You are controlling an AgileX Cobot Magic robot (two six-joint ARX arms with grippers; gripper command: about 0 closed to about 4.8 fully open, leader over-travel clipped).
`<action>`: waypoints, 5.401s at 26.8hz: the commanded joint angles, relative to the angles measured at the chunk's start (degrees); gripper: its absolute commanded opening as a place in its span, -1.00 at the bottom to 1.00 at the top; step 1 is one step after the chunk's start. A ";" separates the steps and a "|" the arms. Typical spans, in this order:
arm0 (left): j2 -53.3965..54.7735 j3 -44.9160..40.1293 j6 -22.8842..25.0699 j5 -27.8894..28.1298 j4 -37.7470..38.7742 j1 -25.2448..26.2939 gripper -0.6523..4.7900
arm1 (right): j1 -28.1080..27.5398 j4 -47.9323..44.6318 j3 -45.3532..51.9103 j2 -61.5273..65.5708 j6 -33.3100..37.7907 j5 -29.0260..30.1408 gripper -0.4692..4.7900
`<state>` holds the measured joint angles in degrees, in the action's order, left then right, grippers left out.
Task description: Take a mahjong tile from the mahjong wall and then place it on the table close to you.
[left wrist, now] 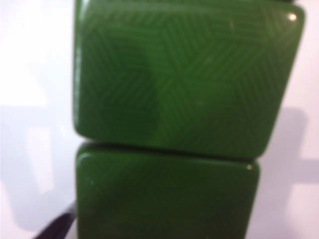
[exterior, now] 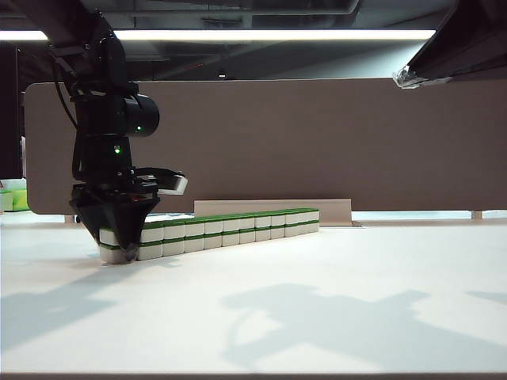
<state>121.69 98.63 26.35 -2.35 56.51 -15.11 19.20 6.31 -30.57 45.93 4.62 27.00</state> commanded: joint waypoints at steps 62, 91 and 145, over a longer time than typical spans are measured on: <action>-0.20 0.04 5.14 -4.33 3.17 -35.63 0.11 | -13.81 -0.96 -0.37 -0.31 -0.15 -1.42 -0.83; 1.01 0.02 6.64 0.00 2.45 -35.50 0.15 | -13.81 -0.98 -0.37 -0.31 -0.15 -1.40 -0.83; 2.89 8.22 -1.79 5.75 16.79 -21.40 0.71 | -13.77 -1.01 -0.37 -0.31 -0.15 -1.42 -0.83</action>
<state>124.92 105.45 25.34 4.64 73.14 -36.93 5.37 6.26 -30.57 45.78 4.62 25.52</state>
